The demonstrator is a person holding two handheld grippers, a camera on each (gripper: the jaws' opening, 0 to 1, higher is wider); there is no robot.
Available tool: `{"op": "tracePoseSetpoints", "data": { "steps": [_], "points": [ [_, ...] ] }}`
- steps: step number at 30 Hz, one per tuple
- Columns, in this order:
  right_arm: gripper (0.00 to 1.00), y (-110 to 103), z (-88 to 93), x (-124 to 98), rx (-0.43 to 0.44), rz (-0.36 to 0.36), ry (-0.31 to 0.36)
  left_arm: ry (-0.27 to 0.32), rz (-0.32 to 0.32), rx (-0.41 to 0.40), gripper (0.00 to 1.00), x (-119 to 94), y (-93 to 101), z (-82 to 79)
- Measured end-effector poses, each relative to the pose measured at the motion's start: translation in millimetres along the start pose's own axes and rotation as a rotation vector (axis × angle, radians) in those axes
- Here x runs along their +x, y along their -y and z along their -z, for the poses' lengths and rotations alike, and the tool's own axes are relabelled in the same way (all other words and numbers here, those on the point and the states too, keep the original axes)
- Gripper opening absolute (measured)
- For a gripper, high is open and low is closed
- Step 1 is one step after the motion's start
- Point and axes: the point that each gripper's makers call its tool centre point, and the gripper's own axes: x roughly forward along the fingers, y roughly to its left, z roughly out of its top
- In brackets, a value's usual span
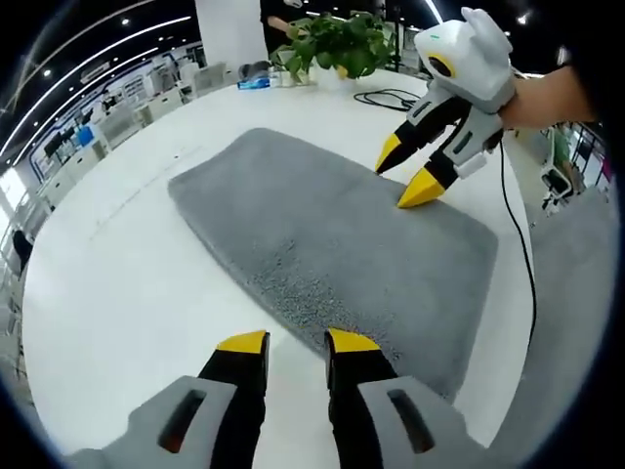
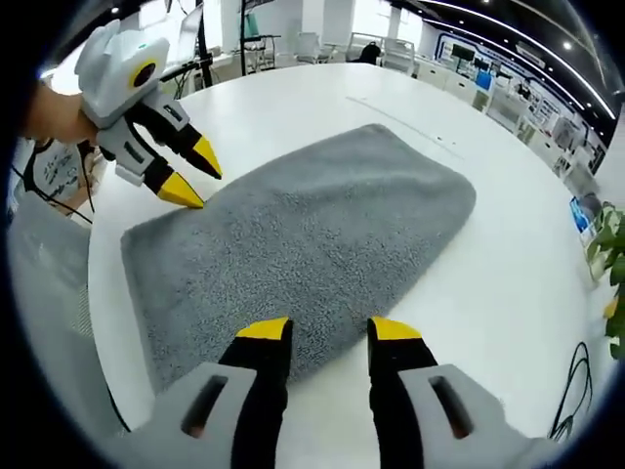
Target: Fold the towel on the table until its edges align and the towel forms a compact rectangular stack.
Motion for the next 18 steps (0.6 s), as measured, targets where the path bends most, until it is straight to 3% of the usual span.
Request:
{"op": "tracePoseSetpoints", "data": {
  "steps": [4,9,13,18],
  "points": [
    [0.35,-7.1,-18.2,-8.4,-0.024,-0.016,0.073,0.023,0.015,0.043,0.25,-8.9,3.7,-1.6],
    [0.38,-13.9,-25.7,-13.6,-0.026,-0.030,0.090,0.067,0.054,0.050,0.25,-16.0,13.8,-10.6],
    [0.38,-18.4,-27.7,-21.3,-0.022,-0.037,0.108,0.101,0.085,0.065,0.25,-20.7,21.9,-19.1],
    [0.36,-25.3,-23.8,-30.6,-0.077,-0.043,0.110,0.111,0.108,0.121,0.26,-24.8,31.1,-23.6]
  ]
}}
